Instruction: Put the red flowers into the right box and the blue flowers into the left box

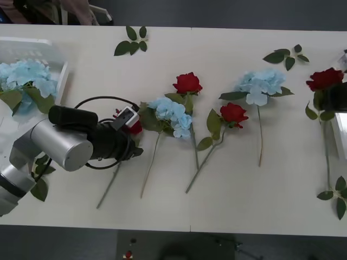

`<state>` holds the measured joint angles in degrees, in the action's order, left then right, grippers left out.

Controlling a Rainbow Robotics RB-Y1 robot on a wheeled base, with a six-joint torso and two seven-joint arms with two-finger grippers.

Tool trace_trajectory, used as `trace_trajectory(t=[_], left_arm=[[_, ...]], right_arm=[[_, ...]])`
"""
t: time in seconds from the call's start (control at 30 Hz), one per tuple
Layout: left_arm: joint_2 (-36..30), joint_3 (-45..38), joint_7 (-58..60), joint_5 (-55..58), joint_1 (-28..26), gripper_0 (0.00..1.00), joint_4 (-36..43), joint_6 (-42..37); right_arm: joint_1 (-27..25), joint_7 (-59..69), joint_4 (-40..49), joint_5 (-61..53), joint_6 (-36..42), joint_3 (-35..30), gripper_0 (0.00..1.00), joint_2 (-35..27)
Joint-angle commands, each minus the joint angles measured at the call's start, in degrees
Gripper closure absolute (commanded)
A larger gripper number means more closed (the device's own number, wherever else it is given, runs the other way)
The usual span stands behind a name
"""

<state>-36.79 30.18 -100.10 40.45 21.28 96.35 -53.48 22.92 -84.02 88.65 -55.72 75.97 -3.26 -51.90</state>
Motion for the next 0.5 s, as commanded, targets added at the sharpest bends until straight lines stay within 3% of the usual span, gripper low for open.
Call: trace_trajectory(t=[0.03,0.17,0.33,0.5], left_arm=[[-0.91,1.02,1.31,-1.51,2.09,0.0,-1.43,-0.04],[-1.97,2.17,1.13,-3.71,2.09,0.0,-1.43,-0.13],[-2.06,3.31,1.49,-7.05,2.09,0.23,-1.43,-0.04],[-1.44,4.28,2.54,-8.63,2.09,0.24,-2.04,-0.04]], right_arm=[[1.69,-2.02,0.91,4.48,0.84,-4.04,1.0,-3.38],[4.68,-2.64,-2.07,8.61,0.49,-4.21,1.0,-4.0],[9.34,-3.6,-8.23,15.38,-2.41,-0.87,1.0,-4.0],[16.2,-4.04,-17.54,21.97,-7.86,3.87,1.0,-2.94]])
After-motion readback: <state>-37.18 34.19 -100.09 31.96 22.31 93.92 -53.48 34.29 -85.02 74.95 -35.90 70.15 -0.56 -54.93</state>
